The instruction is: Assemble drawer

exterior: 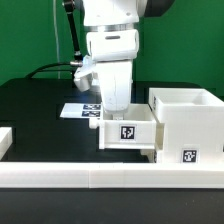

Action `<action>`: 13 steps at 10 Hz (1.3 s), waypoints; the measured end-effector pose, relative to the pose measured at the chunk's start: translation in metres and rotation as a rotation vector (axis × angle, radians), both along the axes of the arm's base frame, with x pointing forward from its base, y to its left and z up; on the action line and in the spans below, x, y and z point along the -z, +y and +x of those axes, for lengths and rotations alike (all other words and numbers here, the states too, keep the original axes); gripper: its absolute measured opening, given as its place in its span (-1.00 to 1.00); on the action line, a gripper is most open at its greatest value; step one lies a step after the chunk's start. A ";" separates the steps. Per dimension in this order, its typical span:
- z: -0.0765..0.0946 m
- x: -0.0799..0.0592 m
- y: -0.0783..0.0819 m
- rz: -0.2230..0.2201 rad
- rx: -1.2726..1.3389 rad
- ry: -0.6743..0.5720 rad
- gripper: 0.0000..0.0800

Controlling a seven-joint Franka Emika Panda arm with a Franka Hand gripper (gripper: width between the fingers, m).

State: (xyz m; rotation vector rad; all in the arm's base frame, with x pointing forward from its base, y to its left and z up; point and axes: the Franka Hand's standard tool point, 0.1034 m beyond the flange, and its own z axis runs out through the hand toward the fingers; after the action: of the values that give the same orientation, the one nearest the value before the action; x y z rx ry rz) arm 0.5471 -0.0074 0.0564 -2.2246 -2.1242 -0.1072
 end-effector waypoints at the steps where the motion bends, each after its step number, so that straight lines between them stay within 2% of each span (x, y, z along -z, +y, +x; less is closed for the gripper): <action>1: 0.000 0.000 0.001 -0.001 -0.003 -0.001 -0.90; 9: 0.000 0.004 0.012 0.002 -0.029 -0.001 -0.90; 13: 0.000 0.004 0.011 0.002 -0.028 -0.001 -0.90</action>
Offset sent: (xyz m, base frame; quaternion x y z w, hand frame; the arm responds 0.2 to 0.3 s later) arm 0.0006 0.0086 -0.0011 0.0002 -0.0019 -0.0119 0.9999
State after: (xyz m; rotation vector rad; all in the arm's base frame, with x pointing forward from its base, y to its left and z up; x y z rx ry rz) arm 0.5467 0.0041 0.0524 -2.1934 -2.1540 -0.1083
